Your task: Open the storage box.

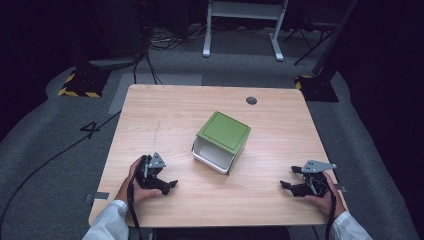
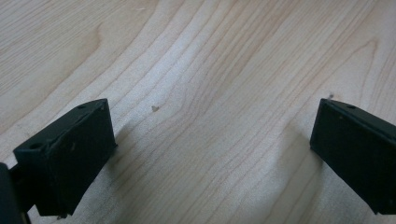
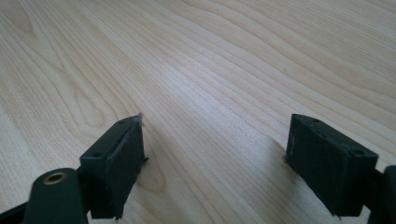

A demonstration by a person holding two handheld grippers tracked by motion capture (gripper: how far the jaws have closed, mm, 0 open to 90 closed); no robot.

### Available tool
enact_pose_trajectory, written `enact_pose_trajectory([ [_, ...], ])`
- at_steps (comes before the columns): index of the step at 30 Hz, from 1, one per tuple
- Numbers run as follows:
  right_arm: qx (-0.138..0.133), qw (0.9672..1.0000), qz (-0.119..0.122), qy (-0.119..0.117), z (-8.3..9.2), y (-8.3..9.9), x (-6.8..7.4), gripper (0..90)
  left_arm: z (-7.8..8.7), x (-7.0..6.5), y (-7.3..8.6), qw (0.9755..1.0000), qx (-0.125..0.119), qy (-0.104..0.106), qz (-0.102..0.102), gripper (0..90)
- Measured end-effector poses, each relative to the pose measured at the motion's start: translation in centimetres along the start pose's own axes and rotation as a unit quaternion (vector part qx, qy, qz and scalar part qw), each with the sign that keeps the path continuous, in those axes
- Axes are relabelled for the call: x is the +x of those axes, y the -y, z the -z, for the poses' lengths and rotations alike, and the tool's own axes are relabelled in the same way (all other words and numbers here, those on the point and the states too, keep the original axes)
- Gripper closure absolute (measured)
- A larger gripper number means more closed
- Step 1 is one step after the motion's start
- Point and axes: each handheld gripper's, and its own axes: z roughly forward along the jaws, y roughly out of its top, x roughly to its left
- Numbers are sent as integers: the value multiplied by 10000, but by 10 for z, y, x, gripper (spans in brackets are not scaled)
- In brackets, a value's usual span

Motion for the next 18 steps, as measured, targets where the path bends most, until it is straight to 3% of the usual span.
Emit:
enact_pose_trajectory([
  [8, 1, 10000, -1, 1, 0, 0, 0, 194, 0, -6, -1, 10000, 11, 53, -72, 8],
  [10, 2, 10000, -2, 1, 0, 0, 0, 194, 2, -7, -2, 9999, -22, 85, -110, 56],
  [12, 1, 10000, -1, 2, 0, 0, 0, 194, 4, -8, -4, 9997, -75, 171, -163, 204],
  [13, 1, 10000, -1, 2, 0, 0, 0, 194, 4, -8, -4, 9997, -75, 171, -163, 164],
  [16, 6, 10000, -16, 9, 0, 0, 0, 193, 4, -14, -8, 9993, -46, 232, -302, 189],
  [18, 5, 10000, -17, 9, 0, 0, 0, 194, 8, -18, -13, 9986, -167, 339, -367, 160],
])
